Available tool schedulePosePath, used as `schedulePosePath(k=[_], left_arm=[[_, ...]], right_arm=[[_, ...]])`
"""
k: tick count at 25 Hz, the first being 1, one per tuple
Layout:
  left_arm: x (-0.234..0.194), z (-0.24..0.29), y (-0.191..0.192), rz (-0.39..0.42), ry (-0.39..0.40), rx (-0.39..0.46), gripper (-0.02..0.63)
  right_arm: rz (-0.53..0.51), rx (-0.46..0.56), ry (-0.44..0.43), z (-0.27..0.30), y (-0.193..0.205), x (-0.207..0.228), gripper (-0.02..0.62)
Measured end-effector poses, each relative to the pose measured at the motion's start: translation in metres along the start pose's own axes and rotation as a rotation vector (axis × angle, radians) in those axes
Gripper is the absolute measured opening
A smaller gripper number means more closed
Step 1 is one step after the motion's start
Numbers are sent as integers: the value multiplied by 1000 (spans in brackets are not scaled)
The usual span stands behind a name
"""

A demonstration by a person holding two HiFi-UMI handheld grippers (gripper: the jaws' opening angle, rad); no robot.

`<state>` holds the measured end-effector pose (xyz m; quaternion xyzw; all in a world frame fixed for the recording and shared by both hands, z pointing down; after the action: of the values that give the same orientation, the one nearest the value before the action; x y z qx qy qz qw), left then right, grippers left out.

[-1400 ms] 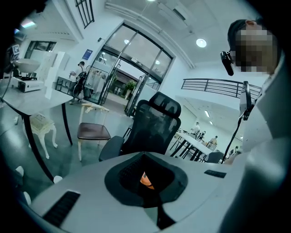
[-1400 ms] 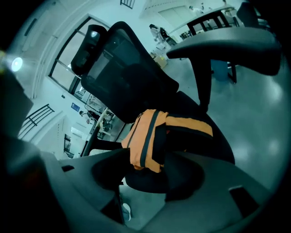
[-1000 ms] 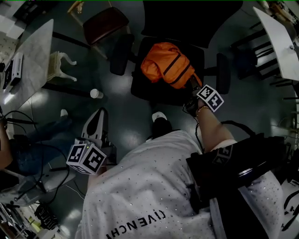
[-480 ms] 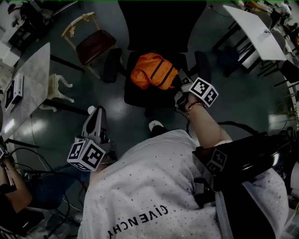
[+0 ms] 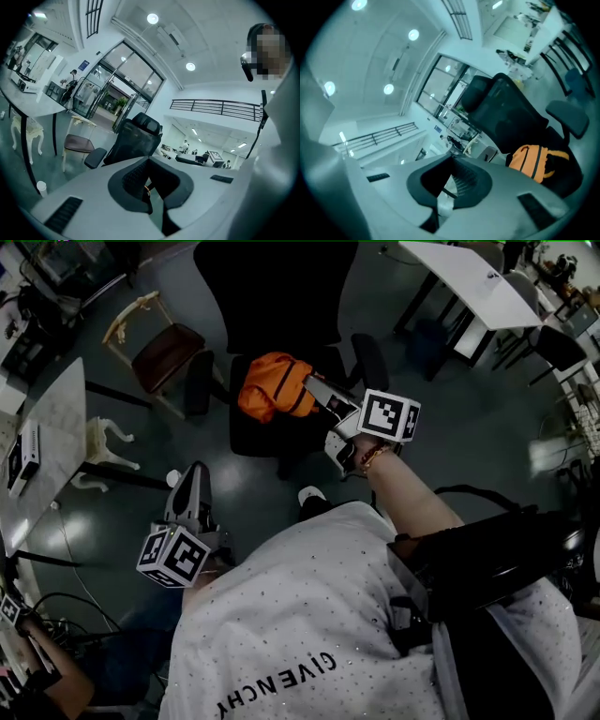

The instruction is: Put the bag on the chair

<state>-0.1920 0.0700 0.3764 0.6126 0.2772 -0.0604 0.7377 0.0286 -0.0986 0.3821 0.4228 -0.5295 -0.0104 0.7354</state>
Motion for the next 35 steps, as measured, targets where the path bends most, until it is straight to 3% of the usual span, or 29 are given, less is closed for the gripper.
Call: schedulePosePath(k=[6,8,13,17,28,35], left_arm=[[31,8,3,33,12,31,0],[38,10,6,37,7,32,0],[69,20,19,52,-22,42,0],[109,37,38,39,-54,60,0],[220,85,126,-7,-76,40,1],[271,70,191,-65,-135,25,0]], right_arm=[[-414,-178,26,-16,9,-29,-9],[-483,-198,42,-22,11,-24,-9],[-422,-195,28,-53,-7,3,-6],[-490,-272,-16,-93,-25,23,-6],[-546,-400,-55,-212,-43,98,-6],[-559,-473,-58,-265,-39,128,-5]])
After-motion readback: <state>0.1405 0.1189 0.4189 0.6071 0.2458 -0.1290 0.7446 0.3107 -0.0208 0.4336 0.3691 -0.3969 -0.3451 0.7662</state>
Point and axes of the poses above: the fingertips, and each gripper's own axes: z forward along the fingers, x to its right, y out of its underside, the point moved 3 cm from there along -z, backward along the fingers, and after that the axes turned 6 degrees about y, right-handed, at the moved point
